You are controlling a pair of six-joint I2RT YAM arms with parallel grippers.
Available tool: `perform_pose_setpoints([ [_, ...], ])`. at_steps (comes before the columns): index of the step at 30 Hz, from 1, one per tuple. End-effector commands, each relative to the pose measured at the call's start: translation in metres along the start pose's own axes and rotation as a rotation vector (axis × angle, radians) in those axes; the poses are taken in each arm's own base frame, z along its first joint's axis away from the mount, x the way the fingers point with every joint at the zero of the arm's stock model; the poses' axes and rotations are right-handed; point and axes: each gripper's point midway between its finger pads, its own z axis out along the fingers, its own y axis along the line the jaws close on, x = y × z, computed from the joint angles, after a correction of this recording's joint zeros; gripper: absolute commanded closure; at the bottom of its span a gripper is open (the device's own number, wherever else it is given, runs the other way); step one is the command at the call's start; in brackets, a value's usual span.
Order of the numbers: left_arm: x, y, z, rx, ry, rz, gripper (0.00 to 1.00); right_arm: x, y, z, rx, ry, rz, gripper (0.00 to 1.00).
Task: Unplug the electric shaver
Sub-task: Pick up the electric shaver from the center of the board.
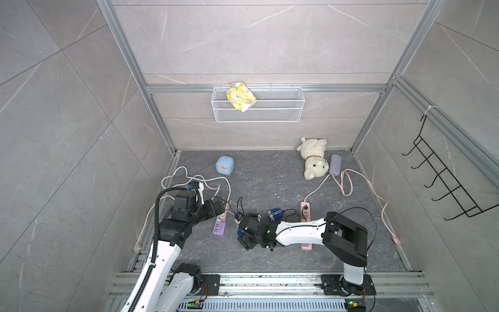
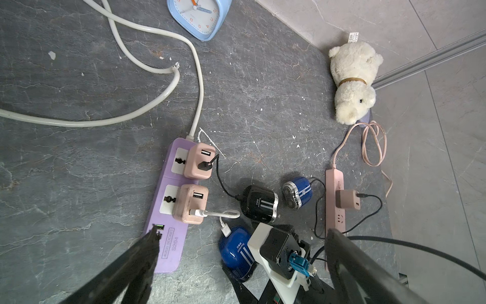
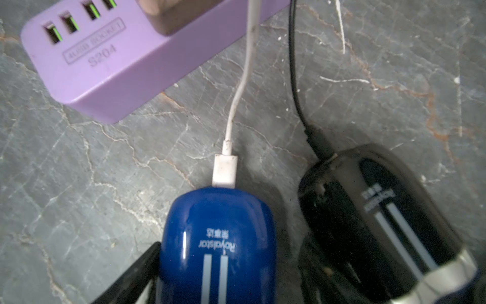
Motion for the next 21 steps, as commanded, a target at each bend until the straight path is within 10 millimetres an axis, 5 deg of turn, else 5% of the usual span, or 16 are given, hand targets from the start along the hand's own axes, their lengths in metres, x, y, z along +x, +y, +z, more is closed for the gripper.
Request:
perform_pose_setpoints([
  [1, -0.007, -0.014, -0.008, 0.046, -0.011, 0.034, 0.00, 0.001, -0.001, 0.004, 0.010, 0.017, -0.009, 0.27],
  [8, 0.005, -0.017, -0.007, 0.079, 0.035, 0.036, 0.00, -0.011, 0.000, -0.014, -0.010, -0.048, 0.003, 0.45],
  [14, 0.022, -0.027, -0.010, 0.166, 0.089, 0.008, 0.00, -0.028, 0.006, -0.042, -0.065, -0.122, 0.018, 0.48],
  [21, 0.043, -0.030, -0.013, 0.246, 0.110, -0.025, 0.00, -0.035, 0.010, -0.052, -0.078, -0.149, 0.008, 0.53],
])
